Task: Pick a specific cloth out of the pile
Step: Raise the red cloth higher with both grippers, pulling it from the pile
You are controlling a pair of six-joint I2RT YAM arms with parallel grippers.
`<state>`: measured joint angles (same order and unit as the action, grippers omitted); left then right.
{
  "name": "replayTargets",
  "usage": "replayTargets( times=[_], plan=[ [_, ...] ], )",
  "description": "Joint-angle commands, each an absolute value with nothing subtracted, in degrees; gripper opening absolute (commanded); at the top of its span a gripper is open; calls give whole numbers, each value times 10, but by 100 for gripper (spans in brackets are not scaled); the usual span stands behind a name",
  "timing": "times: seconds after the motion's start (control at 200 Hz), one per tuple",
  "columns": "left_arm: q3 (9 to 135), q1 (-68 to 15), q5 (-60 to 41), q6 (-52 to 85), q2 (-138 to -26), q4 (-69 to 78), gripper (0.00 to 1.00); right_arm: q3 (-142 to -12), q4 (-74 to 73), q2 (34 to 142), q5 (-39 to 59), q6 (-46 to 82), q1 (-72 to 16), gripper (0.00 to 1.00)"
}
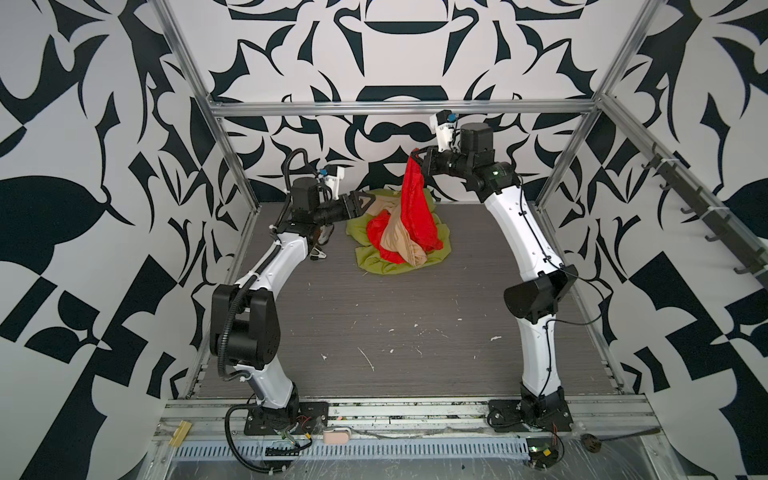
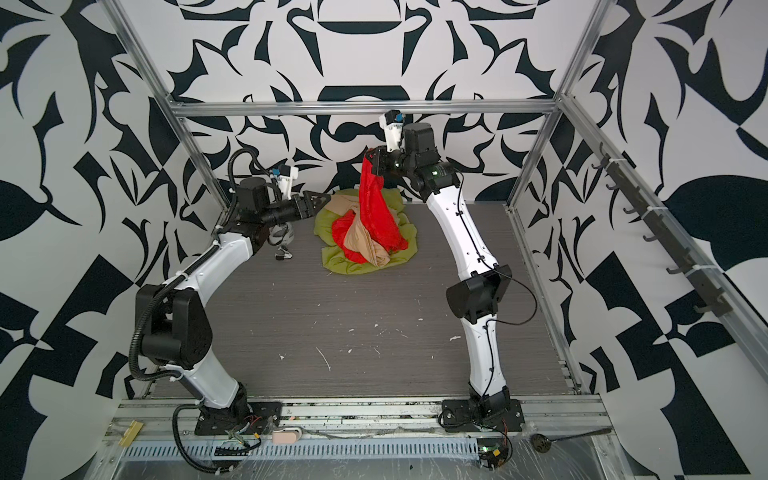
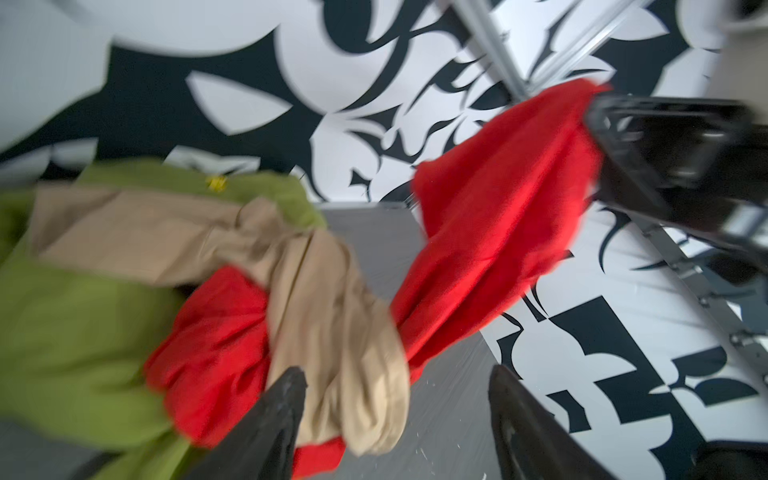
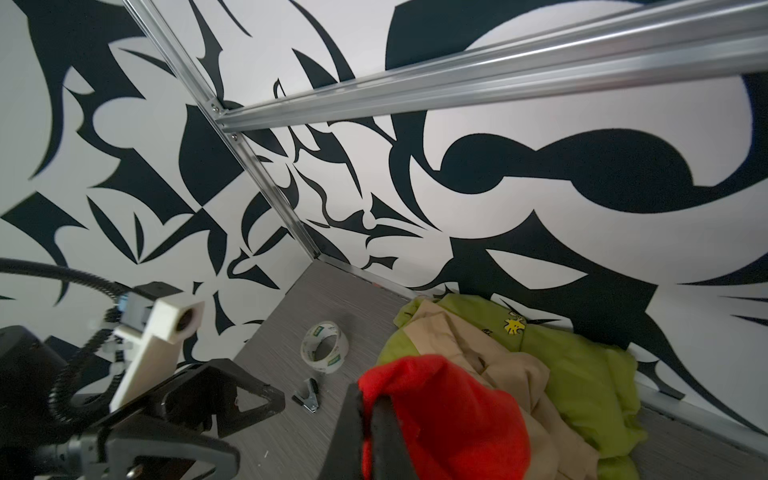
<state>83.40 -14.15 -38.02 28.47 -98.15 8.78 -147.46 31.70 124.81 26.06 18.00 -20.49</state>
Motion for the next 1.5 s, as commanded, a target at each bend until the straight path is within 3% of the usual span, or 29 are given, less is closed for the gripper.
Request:
replayTargets(
  times=[0.0, 0.145, 0.435, 0.535, 0.57, 0.83, 1.01, 1.23, 1.325, 1.5],
  plan=[
    [888, -195, -392, 182, -997, 93, 75, -1488, 245, 1217, 328, 233, -198, 0],
    [916, -226, -389, 164, -1043, 162, 83, -1495, 232, 1211, 343, 253, -193, 0],
    [1014, -249, -303, 145, -1127, 125, 84, -1514, 205, 1189, 360, 279, -188, 0],
    [985, -249, -258, 132, -1109, 142, 84, -1513, 213, 1183, 360, 273, -188, 0],
    [972, -249, -247, 129, -1104, 155, 89, -1510, 213, 1180, 360, 272, -188, 0],
    [900, -249, -174, 126, -1051, 210, 86, -1505, 208, 1181, 366, 278, -188, 0],
    [893, -250, -155, 127, -1054, 239, 87, -1505, 203, 1193, 373, 294, -189, 0],
    [986, -249, -201, 144, -1130, 227, 94, -1505, 199, 1199, 385, 307, -198, 0],
    [1039, -251, -233, 156, -1168, 212, 86, -1485, 199, 1199, 386, 308, -202, 0],
    [1088, -258, -254, 161, -1198, 201, 54, -1473, 198, 1195, 389, 308, -203, 0]
  ],
)
